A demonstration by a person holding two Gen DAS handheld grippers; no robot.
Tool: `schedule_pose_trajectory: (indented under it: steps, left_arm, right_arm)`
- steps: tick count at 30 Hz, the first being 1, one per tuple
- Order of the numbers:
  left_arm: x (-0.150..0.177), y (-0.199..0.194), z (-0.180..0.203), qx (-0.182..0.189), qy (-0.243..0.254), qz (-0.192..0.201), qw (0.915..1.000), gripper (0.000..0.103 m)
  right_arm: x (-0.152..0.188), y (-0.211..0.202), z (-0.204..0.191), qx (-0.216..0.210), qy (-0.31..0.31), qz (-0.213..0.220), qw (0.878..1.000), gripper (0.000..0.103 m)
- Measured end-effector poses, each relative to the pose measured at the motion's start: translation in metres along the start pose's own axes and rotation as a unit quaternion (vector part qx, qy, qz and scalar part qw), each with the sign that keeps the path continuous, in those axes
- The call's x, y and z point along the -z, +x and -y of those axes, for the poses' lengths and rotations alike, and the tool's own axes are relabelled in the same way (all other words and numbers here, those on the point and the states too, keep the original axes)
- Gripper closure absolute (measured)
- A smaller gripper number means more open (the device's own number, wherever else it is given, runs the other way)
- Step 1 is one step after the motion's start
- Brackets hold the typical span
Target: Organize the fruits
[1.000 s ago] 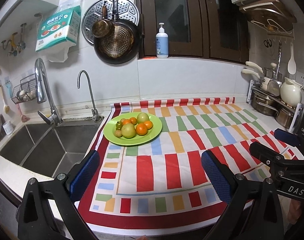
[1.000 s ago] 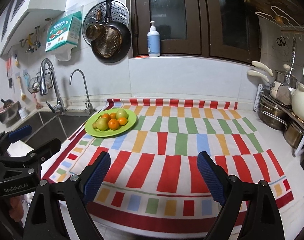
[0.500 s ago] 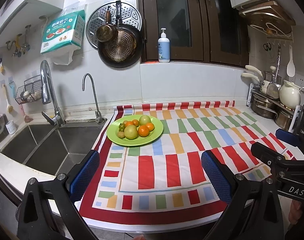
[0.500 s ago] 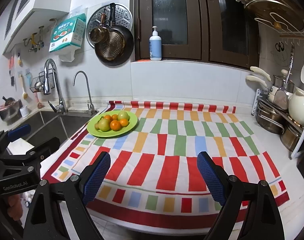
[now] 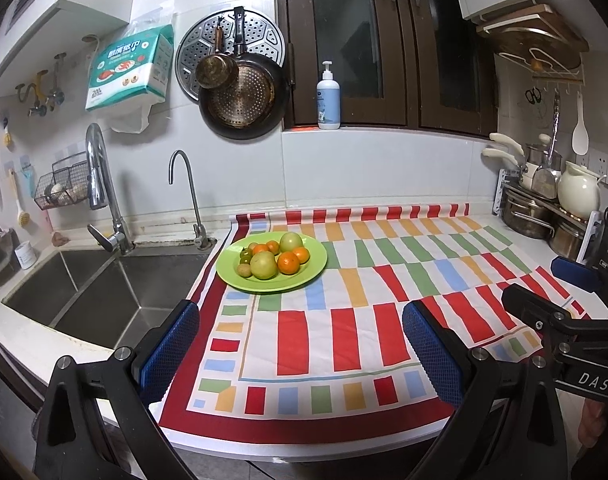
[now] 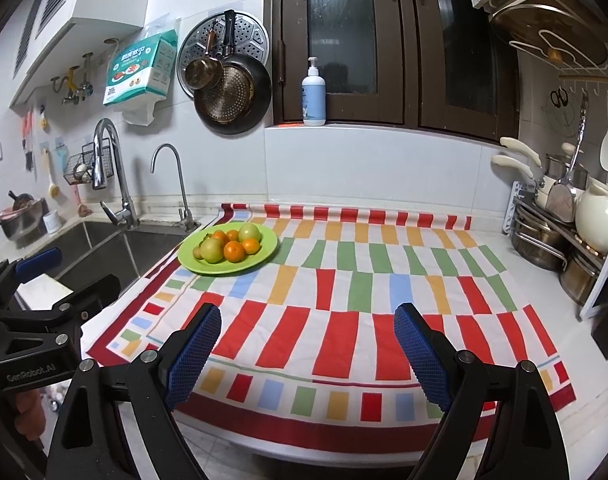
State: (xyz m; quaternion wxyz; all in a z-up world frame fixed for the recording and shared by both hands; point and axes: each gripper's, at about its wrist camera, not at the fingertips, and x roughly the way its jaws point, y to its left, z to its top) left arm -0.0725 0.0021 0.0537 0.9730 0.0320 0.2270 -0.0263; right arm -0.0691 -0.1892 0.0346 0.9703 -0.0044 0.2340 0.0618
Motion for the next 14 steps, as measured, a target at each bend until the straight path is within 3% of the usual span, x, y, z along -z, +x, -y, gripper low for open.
schedule_pose_trajectory:
  steps: [14]
  left_arm:
    - [-0.0005, 0.0028, 0.0014, -0.001, 0.0, -0.001, 1.0, 0.0]
  right_arm:
    - [-0.0001, -0.0005, 0.0, -0.001, 0.0, 0.001, 1.0, 0.014]
